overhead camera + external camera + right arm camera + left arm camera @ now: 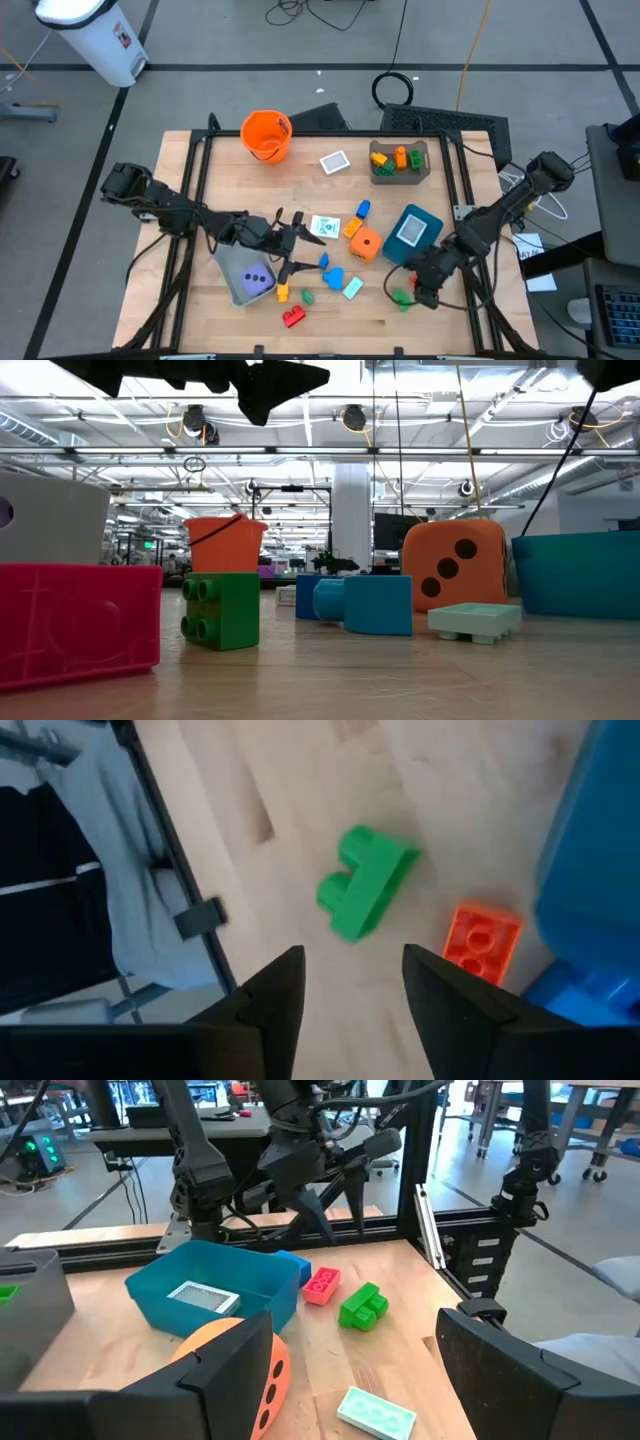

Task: Pick & Place Toys
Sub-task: Put the blue game piece into the black bin

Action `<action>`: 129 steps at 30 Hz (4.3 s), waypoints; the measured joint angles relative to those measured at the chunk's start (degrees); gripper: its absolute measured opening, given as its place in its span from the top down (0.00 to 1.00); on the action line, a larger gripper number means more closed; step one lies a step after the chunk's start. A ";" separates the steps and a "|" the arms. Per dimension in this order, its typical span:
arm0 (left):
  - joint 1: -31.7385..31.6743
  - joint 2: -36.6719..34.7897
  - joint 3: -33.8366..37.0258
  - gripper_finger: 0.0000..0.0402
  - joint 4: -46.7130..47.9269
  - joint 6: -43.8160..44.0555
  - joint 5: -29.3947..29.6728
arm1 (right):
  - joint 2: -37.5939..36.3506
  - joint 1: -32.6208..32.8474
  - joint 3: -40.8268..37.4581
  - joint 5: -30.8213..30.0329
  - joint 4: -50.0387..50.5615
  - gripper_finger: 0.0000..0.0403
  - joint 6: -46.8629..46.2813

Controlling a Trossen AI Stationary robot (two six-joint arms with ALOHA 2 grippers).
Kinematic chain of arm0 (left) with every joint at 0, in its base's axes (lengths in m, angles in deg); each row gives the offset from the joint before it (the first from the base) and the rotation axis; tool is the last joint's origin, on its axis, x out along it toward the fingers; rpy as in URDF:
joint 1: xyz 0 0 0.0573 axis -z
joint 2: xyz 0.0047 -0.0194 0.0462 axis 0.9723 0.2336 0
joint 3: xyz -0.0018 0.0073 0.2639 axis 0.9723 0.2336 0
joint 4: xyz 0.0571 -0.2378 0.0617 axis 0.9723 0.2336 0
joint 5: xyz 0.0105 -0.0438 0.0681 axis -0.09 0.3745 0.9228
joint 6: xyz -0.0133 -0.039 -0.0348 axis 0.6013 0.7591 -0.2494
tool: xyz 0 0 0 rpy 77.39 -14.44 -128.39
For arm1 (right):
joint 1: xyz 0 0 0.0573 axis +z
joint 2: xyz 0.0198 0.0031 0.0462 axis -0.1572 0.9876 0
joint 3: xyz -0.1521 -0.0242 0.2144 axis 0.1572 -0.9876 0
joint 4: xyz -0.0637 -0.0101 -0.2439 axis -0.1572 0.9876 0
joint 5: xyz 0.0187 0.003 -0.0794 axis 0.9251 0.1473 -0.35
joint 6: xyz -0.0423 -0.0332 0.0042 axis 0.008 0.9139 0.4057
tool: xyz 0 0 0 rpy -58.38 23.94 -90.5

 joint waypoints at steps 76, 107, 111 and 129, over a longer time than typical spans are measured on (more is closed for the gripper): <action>-10.43 0.02 0.02 0.29 -10.28 3.41 5.35 | -0.02 0.66 2.97 -7.79 29.96 0.61 66.15; -10.37 0.09 0.02 0.29 -7.39 5.71 5.89 | 0.05 4.05 -3.49 -1.50 29.50 0.21 45.90; -10.38 0.09 0.02 0.29 -7.30 5.72 5.87 | 0.11 4.05 -6.89 -1.38 23.74 0.21 44.54; -10.30 0.09 0.02 0.29 -7.26 6.04 5.83 | 2.13 4.05 -12.57 -4.95 13.06 0.21 41.17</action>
